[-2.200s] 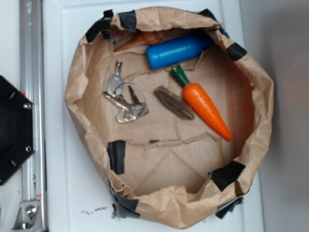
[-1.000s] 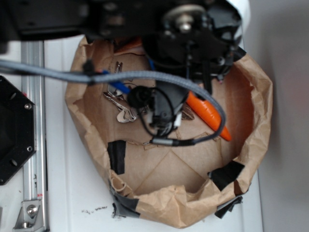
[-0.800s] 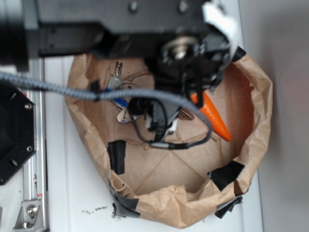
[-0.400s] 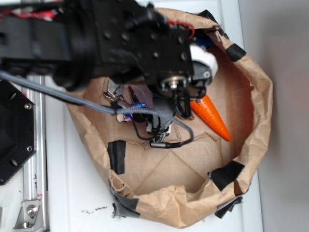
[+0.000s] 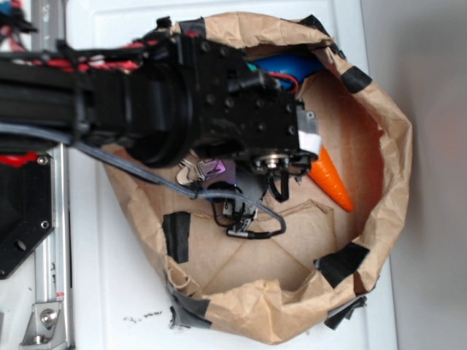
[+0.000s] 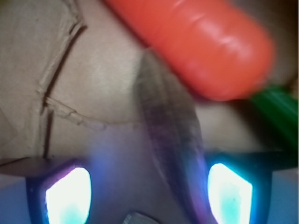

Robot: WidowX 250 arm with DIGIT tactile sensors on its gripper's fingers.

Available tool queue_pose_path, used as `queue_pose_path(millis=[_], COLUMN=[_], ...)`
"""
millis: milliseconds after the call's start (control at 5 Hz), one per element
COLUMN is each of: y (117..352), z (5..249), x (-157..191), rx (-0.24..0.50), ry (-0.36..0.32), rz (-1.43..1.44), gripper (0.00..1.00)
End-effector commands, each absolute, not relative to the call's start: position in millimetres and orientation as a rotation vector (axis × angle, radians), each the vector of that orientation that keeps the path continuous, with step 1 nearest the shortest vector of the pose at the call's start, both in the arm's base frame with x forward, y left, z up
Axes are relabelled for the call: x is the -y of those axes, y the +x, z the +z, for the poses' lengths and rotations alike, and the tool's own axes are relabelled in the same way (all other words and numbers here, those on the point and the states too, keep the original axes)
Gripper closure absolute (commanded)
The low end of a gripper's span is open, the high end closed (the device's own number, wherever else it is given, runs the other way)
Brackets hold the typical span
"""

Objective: Grab the wood chip.

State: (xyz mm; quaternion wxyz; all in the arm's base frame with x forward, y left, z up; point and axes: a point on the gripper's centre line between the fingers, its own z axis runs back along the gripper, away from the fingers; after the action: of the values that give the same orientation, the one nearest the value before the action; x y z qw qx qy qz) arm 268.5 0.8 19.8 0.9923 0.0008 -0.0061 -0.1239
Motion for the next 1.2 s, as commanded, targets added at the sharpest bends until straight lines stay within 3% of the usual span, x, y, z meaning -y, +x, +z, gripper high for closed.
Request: queue_pose_path(millis=[0,600,800,1000], y=[292,296,289,278], z=[28,44,94,144], x=[16,4,4,2], rx=[0.065,0.083,0.071,0.129], ry=[0.034,0.042,-0.001,-0.095], rz=[-0.326,-0.301,-0.303,-0.263], gripper=[1.00,1.00,1.00,1.00])
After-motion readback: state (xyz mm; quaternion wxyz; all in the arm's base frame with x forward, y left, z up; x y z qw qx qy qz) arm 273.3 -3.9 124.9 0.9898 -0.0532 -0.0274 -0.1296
